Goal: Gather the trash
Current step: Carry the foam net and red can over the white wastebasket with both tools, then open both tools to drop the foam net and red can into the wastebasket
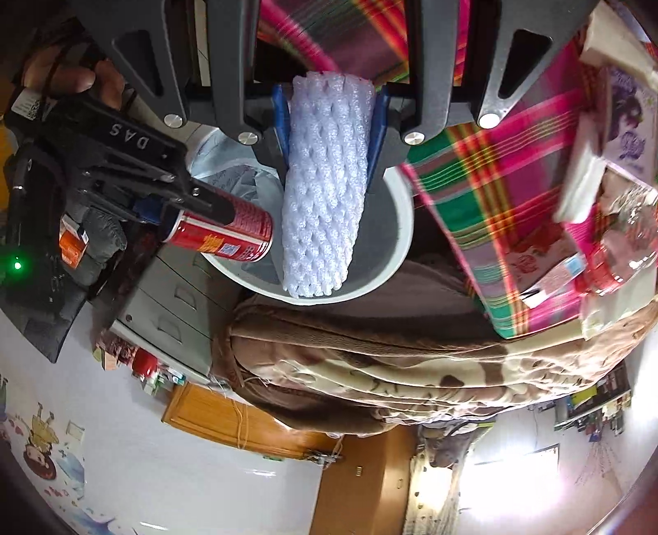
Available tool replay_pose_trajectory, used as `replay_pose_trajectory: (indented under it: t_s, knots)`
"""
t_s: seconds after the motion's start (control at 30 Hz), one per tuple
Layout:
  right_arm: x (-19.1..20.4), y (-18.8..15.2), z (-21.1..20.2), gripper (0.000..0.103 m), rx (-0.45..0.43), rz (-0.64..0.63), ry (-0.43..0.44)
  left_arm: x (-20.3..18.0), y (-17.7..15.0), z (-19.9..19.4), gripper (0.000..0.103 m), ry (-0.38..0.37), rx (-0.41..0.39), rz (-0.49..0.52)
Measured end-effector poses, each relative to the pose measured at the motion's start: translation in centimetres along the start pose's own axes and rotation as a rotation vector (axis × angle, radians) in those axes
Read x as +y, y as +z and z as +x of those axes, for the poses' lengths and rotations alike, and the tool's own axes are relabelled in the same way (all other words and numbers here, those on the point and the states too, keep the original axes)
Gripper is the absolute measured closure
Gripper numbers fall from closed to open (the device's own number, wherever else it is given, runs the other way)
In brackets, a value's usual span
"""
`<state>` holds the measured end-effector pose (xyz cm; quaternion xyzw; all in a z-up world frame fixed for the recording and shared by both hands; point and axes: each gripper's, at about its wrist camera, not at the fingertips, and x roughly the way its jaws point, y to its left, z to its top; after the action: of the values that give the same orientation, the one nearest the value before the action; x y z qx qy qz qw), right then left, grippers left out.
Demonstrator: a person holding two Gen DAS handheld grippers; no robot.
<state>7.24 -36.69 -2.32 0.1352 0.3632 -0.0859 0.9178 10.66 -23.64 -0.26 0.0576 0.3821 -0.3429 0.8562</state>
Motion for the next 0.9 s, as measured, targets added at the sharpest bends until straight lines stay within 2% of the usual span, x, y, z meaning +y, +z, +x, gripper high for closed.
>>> replay_pose_trajectory:
  t_s: [0.27,0.33,0.37,0.4,0.6,0.9]
  knots:
    - [-1.3,-0.1,0.7,0.049,0.043,0.0,-0.036,-0.6,0.2,1.5,0.068,-0.011,0.032,0.0]
    - [-1.6,-0.1,0.8,0.048,0.048,0.004,-0.059,-0.4,0.3,1.7,0.059,-0.009,0.034,-0.008]
    - [-1.7,-0.1,0.9,0.048,0.048,0.005,-0.067,-0.4,0.4,1.8,0.048,-0.007,0.035,-0.01]
    - [-1.8,-0.1,0.9,0.048,0.049,0.006,-0.067,-0.3,0.4,1.8,0.043,-0.008,0.035,-0.014]
    - [-2.0,-0.1,0.6,0.041,0.04,0.016,-0.055,-0.4,0.3,1.4,0.034,-0.014,0.028,-0.016]
    - [-1.4,-0.1,-0.3,0.04,0.013,0.041,-0.033,0.0,-0.2,-0.5,0.029,0.004,-0.004,-0.021]
